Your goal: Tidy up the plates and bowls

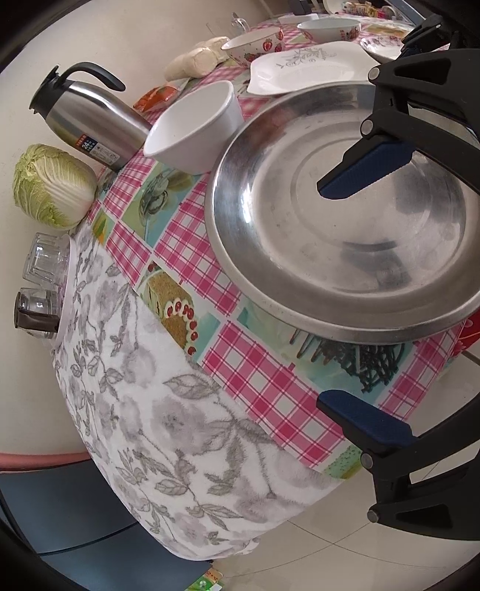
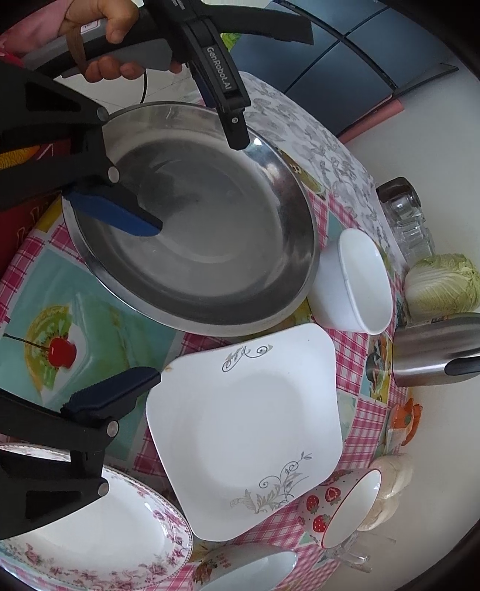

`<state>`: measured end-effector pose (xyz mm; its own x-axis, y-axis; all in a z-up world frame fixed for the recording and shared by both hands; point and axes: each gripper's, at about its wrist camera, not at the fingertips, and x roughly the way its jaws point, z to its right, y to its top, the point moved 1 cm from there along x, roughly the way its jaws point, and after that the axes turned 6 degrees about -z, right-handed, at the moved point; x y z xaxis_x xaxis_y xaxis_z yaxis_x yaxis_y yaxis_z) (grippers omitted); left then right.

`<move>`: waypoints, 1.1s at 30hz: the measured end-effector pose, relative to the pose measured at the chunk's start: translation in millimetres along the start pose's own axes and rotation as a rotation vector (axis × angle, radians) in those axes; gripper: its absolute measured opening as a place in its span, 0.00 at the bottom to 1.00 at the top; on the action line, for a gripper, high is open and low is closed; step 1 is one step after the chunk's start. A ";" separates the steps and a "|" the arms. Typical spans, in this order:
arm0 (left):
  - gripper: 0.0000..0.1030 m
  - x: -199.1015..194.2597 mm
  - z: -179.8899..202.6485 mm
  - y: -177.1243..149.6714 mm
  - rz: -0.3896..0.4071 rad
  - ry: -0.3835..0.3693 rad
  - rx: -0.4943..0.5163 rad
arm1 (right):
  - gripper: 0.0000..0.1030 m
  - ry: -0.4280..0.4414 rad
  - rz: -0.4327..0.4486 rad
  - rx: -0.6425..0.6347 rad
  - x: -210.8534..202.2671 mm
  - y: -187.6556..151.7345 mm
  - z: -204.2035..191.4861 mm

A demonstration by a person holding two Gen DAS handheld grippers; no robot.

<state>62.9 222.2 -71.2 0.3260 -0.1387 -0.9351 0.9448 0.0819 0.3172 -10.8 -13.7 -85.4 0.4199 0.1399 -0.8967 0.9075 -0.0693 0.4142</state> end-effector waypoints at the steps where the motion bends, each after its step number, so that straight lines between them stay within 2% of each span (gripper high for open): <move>1: 0.99 0.7 -0.8 -0.1 -0.002 -0.001 -0.006 | 0.64 0.001 -0.010 0.002 2.2 -0.1 0.0; 3: 0.93 1.7 -2.4 -0.2 -0.004 0.010 -0.014 | 0.58 0.002 -0.028 0.008 6.6 0.0 -0.1; 5: 0.82 3.9 -4.1 -0.2 -0.010 0.025 -0.018 | 0.52 0.005 -0.039 0.010 9.3 0.5 0.0; 10: 0.68 12.8 -9.7 -2.3 -0.036 0.017 -0.048 | 0.44 0.002 -0.049 0.001 13.6 2.3 -1.7; 12: 0.66 13.2 -10.7 -2.6 -0.032 0.023 -0.049 | 0.43 -0.001 -0.052 -0.008 15.0 3.0 -2.0; 18: 0.46 13.6 -10.9 -5.0 -0.019 0.057 -0.046 | 0.34 -0.023 -0.070 -0.021 26.4 6.7 -0.6; 20: 0.32 11.9 -11.5 -6.2 -0.017 0.051 -0.046 | 0.30 -0.023 -0.065 -0.029 28.4 8.0 -0.7; 21: 0.28 10.9 -11.7 -7.4 -0.018 0.035 -0.049 | 0.23 -0.024 -0.059 -0.040 28.3 7.7 -2.0; 22: 0.23 9.4 -11.7 -8.8 -0.016 0.031 -0.050 | 0.22 -0.022 -0.052 -0.055 27.3 7.4 -4.5; 33: 0.22 -22.0 -11.7 -20.3 0.044 0.068 -0.057 | 0.22 -0.005 0.037 -0.117 0.5 4.4 -15.1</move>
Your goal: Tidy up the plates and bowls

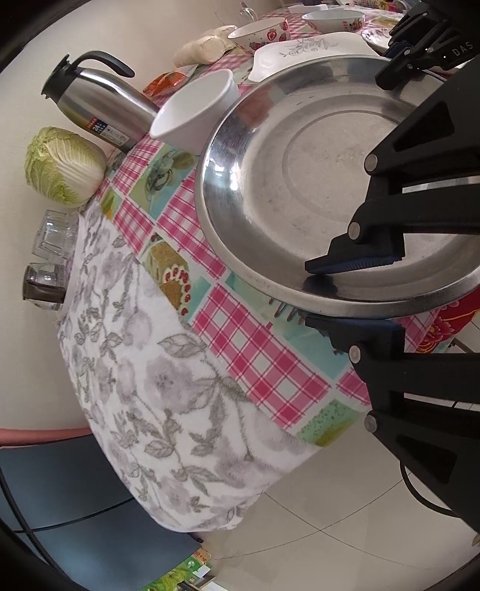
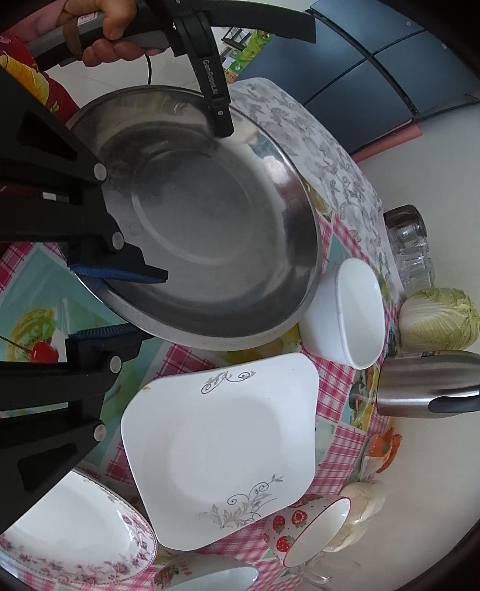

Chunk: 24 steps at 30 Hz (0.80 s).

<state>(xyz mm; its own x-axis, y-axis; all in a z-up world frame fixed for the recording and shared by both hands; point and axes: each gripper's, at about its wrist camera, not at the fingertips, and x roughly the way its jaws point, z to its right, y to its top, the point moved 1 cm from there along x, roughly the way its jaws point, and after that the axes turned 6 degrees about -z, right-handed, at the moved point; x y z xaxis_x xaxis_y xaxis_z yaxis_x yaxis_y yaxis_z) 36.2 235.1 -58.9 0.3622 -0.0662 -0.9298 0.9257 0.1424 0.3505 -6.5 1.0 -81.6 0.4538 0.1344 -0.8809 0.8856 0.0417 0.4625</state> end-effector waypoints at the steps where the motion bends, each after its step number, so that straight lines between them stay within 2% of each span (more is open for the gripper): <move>1: 0.22 -5.0 0.8 0.2 0.010 0.003 0.002 | 0.22 0.002 0.007 -0.001 -3.0 0.2 -0.6; 6: 0.22 -29.3 13.9 5.4 0.052 0.005 0.020 | 0.22 0.033 0.054 0.021 -19.5 1.3 3.9; 11: 0.22 -46.9 45.1 13.2 0.078 -0.001 0.078 | 0.22 0.041 0.098 0.085 -37.6 1.7 23.9; 24: 0.22 -52.3 144.9 31.0 0.041 -0.005 0.233 | 0.22 -0.007 0.171 0.288 -70.5 -2.7 96.9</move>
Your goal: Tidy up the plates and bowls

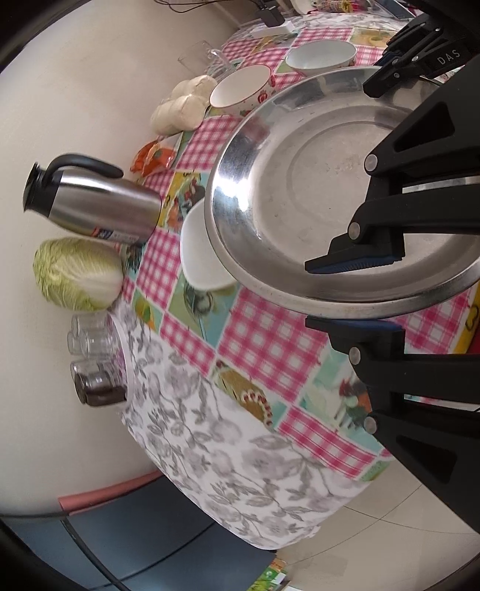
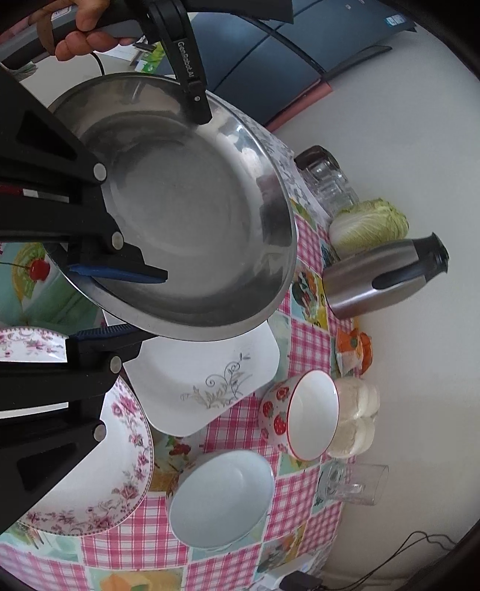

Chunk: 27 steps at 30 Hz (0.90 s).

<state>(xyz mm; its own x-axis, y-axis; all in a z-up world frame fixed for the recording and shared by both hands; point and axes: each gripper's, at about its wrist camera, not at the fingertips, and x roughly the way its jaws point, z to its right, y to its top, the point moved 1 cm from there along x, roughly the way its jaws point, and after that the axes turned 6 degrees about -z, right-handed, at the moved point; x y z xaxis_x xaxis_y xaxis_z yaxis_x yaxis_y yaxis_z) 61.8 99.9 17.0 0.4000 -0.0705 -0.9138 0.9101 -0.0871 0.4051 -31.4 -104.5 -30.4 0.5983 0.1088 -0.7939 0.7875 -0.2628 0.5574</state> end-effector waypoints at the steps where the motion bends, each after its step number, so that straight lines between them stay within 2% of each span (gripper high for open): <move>1: 0.22 1.2 6.6 2.5 -0.005 -0.001 0.009 | 0.22 -0.008 0.001 0.018 0.0 1.5 5.9; 7: 0.22 24.6 44.6 7.9 -0.063 0.006 0.049 | 0.24 -0.045 -0.007 0.119 -0.8 1.8 38.2; 12: 0.22 46.3 59.6 6.2 -0.122 0.005 0.041 | 0.24 -0.068 -0.021 0.177 1.9 2.0 58.7; 18: 0.22 59.3 73.4 11.7 -0.131 0.032 0.022 | 0.24 -0.116 -0.025 0.185 6.9 1.7 66.4; 21: 0.22 68.0 79.5 11.5 -0.125 0.050 0.044 | 0.26 -0.124 -0.029 0.199 12.2 3.0 71.4; 23: 0.25 76.9 80.4 9.7 -0.145 0.052 0.045 | 0.26 -0.135 -0.040 0.199 16.9 2.4 74.0; 27: 0.33 89.7 78.1 6.2 -0.173 0.004 0.022 | 0.26 -0.184 -0.068 0.152 27.2 -0.2 70.4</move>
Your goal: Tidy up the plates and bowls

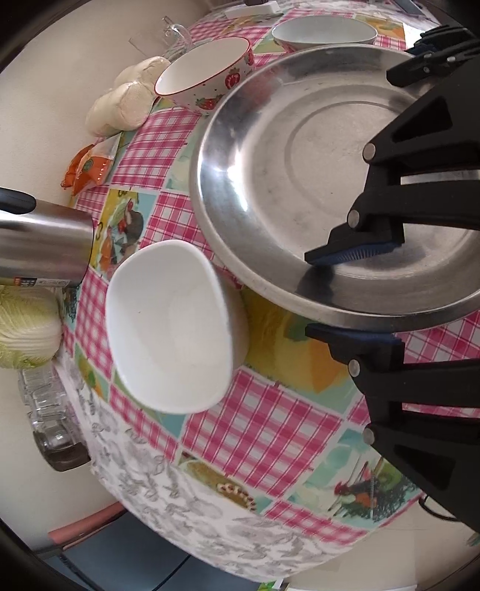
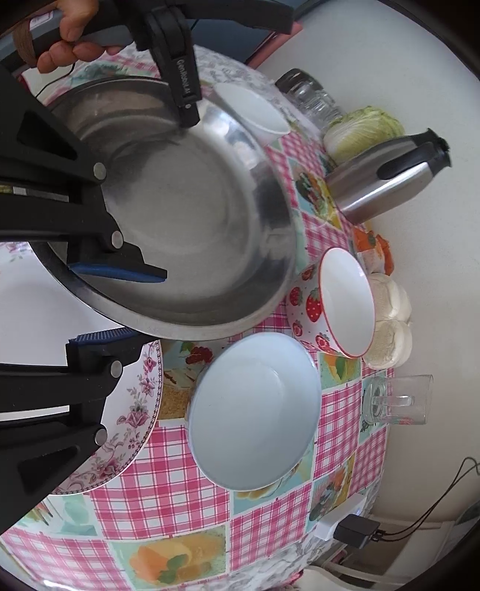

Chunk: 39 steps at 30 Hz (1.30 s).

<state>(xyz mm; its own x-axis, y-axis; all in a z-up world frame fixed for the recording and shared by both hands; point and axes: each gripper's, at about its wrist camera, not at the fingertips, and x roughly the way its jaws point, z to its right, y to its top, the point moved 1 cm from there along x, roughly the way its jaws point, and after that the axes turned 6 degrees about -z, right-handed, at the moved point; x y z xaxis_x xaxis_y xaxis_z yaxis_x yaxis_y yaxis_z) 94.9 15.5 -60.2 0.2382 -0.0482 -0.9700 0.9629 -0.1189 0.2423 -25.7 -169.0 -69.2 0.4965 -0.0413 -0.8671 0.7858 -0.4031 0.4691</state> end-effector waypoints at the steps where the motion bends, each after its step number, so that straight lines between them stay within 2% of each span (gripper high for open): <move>1: 0.33 0.4 1.2 -0.3 0.003 -0.004 0.003 | 0.26 -0.011 -0.004 -0.012 1.7 -0.8 -1.4; 14: 0.33 3.9 -0.6 6.2 0.025 -0.064 -0.013 | 0.26 -0.085 0.016 -0.058 6.8 -2.7 -8.2; 22: 0.34 7.2 -6.5 10.5 0.041 -0.097 -0.042 | 0.26 -0.092 0.020 -0.053 7.7 0.8 -8.3; 31: 0.34 -4.6 -11.9 4.1 0.017 -0.045 -0.068 | 0.26 -0.115 0.039 -0.056 -0.8 0.1 -6.7; 39: 0.34 -9.6 -2.4 1.9 0.019 -0.094 -0.030 | 0.28 -0.146 0.057 -0.082 -3.5 -0.4 -10.7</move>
<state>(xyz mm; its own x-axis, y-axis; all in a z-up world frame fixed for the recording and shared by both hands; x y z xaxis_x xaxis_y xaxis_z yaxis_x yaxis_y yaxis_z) 94.7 18.1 -50.5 0.2444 -0.1431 -0.9591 0.9621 -0.0872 0.2582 -23.8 -158.9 -64.6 0.4866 -0.1968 -0.8512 0.7885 -0.3205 0.5249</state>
